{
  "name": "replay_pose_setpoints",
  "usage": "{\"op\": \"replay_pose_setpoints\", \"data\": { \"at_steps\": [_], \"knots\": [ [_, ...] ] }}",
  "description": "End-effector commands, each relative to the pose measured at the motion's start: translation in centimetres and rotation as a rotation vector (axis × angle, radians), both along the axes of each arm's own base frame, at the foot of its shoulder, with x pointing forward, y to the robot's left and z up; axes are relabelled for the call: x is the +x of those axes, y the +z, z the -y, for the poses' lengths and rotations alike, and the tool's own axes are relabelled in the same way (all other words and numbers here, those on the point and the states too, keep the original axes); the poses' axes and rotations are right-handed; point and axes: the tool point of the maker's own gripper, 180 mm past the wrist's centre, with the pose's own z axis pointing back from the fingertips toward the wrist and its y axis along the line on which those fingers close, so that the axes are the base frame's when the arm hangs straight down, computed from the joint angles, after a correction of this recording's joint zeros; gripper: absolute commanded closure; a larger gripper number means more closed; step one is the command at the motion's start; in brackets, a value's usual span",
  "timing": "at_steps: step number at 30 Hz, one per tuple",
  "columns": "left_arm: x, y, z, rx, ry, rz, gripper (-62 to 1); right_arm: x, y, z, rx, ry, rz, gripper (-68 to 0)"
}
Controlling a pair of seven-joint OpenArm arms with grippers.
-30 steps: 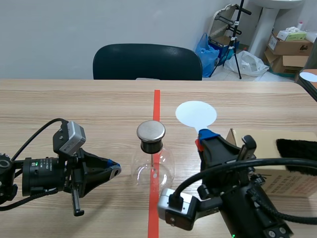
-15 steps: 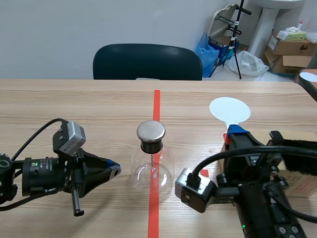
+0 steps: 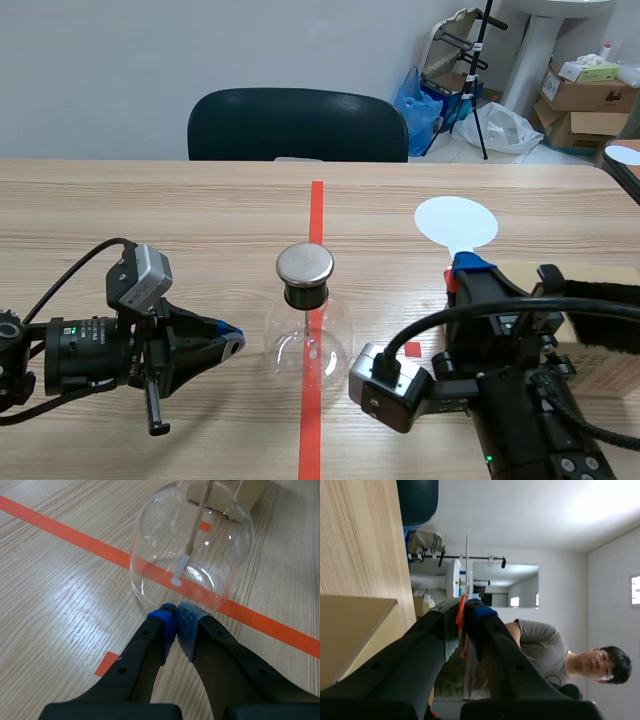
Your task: Do the electroscope experiment
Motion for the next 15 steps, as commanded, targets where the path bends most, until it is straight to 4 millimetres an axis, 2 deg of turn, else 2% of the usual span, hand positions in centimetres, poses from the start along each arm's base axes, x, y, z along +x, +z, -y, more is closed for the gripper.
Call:
{"op": "replay_pose_setpoints", "data": {
  "at_steps": [1, 15],
  "knots": [
    [0.4, 1.0, 0.6, -0.041, 0.002, 0.018, -3.8, 0.4, 0.6, -0.3, -0.007, 0.026, 0.027, -0.9],
    [0.4, 1.1, 0.6, -0.046, 0.003, 0.020, -3.8, -2.2, 0.2, -6.6, -0.028, 0.398, 0.016, -0.9]
  ]
}}
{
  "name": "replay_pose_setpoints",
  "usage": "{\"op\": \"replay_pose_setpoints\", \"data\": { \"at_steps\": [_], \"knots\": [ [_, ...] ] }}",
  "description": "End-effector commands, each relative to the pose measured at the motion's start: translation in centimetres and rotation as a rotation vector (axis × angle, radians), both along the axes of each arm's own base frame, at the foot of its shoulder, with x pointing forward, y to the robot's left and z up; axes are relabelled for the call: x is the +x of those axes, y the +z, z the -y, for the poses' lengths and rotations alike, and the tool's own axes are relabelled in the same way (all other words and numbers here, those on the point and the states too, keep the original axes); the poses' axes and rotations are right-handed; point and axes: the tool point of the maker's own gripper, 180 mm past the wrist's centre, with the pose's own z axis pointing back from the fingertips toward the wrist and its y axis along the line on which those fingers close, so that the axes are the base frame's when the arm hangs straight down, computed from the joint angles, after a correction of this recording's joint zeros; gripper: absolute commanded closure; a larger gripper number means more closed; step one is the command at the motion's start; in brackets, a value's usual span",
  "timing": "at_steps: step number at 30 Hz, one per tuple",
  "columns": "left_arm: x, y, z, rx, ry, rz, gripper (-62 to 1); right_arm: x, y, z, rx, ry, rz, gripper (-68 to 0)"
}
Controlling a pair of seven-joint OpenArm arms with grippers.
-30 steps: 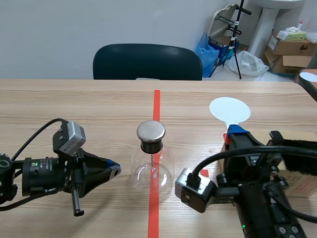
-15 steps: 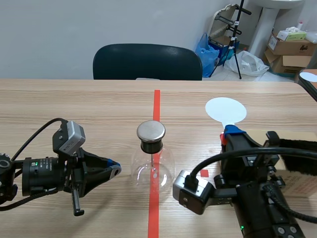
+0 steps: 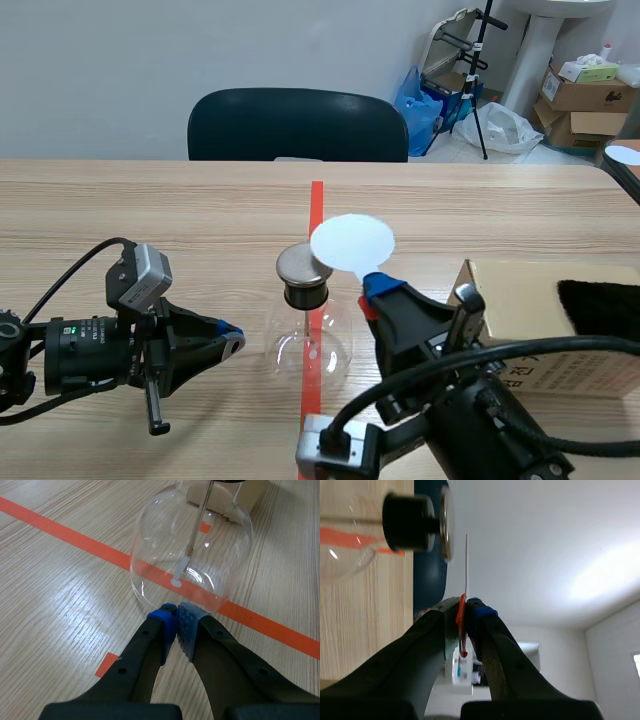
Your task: Do the electroscope experiment
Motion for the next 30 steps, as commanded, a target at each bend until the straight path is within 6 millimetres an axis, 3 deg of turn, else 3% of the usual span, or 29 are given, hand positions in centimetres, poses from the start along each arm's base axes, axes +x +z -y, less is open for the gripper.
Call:
{"op": "replay_pose_setpoints", "data": {
  "at_steps": [1, 8, 30],
  "knots": [
    [0.4, 1.0, 0.6, -0.042, 0.002, 0.018, -3.8, 0.2, 0.5, -0.3, -0.001, 0.025, 0.027, -0.9],
    [0.4, 1.0, 0.6, -0.042, 0.002, 0.018, -3.8, -0.9, 0.4, -1.8, -0.008, 0.131, 0.023, -0.9],
    [0.4, 1.0, 0.6, -0.042, 0.002, 0.018, -3.8, -1.0, 0.4, -1.8, -0.009, 0.134, 0.023, -0.9]
  ]
}}
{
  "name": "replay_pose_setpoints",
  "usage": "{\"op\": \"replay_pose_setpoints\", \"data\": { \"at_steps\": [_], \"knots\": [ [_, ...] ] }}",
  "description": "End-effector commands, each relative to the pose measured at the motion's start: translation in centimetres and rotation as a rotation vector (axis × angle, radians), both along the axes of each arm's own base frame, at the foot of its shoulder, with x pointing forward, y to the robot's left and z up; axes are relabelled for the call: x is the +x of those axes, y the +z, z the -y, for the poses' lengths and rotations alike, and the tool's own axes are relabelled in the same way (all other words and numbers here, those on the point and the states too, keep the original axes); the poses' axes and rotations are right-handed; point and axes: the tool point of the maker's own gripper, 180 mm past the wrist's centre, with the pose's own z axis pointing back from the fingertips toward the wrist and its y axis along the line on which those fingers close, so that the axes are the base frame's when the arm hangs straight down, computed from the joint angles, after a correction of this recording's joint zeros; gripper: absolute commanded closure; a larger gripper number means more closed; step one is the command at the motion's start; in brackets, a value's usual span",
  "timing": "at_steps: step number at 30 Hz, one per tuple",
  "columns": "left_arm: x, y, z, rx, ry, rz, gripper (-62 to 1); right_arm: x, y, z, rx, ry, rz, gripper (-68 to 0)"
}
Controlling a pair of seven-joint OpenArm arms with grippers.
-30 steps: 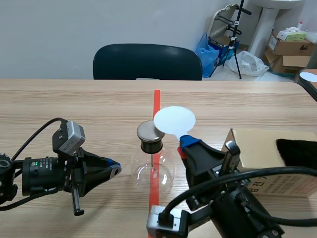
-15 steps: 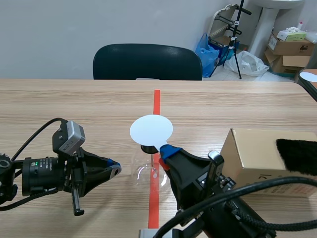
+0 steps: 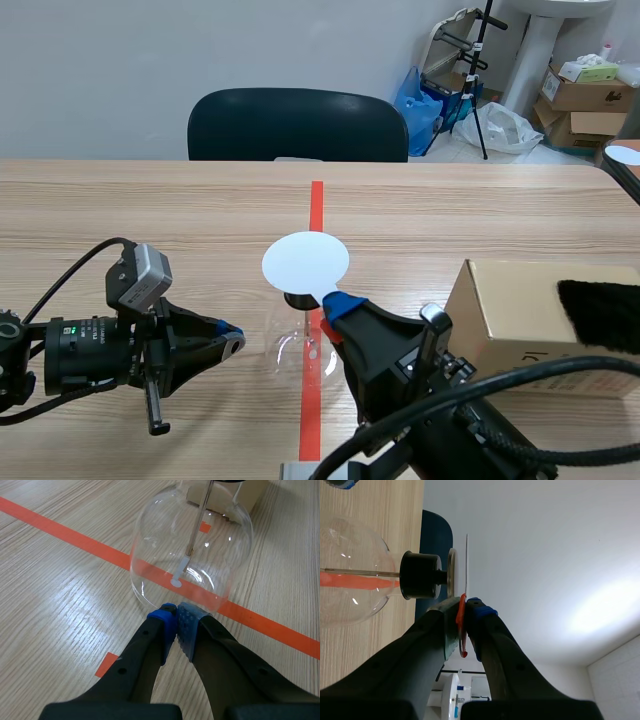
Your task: Do the electroscope experiment
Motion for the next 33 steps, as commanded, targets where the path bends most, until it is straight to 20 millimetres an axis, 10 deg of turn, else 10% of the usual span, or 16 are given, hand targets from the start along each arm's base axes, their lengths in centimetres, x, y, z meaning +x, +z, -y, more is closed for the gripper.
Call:
{"op": "replay_pose_setpoints", "data": {
  "at_steps": [1, 17, 33],
  "knots": [
    [0.4, 1.0, 0.6, -0.042, 0.002, 0.019, -3.8, 0.6, 0.5, 0.2, 0.004, -0.011, 0.025, -0.9],
    [0.4, 1.0, 0.6, -0.042, 0.002, 0.019, -3.8, 0.8, 0.6, 0.5, 0.005, -0.029, 0.026, -0.9],
    [0.4, 1.0, 0.6, -0.043, 0.002, 0.019, -3.8, 4.1, 1.0, 6.3, 0.032, -0.403, 0.037, -0.9]
  ]
}}
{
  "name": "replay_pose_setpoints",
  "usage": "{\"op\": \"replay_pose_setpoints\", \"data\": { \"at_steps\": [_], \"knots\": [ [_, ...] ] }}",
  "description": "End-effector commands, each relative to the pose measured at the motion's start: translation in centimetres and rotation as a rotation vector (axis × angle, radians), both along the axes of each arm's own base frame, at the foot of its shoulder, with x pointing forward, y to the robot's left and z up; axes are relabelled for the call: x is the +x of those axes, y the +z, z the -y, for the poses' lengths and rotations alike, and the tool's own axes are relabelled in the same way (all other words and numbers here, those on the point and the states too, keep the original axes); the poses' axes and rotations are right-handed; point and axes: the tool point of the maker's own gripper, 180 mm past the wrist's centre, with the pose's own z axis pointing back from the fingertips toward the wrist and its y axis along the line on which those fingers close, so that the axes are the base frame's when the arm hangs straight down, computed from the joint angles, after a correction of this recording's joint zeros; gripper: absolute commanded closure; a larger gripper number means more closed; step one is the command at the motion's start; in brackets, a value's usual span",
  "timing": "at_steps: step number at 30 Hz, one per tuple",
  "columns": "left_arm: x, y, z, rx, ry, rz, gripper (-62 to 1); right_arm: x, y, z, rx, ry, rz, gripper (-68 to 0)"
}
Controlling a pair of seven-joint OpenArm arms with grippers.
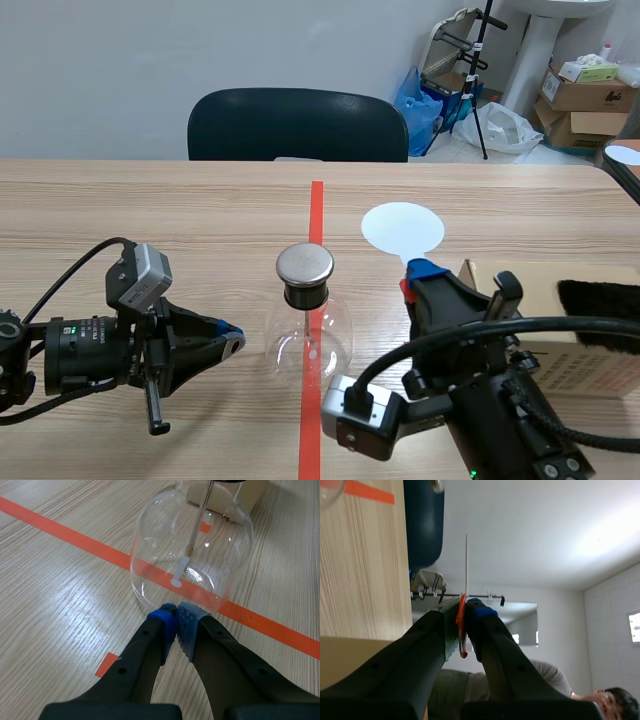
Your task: Do the electroscope experiment
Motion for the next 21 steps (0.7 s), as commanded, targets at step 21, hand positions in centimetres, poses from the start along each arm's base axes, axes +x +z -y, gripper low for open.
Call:
{"op": "replay_pose_setpoints", "data": {
  "at_steps": [21],
  "knots": [
    [0.4, 1.0, 0.6, -0.042, 0.002, 0.019, -3.8, 1.3, 0.8, 3.5, 0.017, -0.196, 0.031, -0.9]
  ]
}}
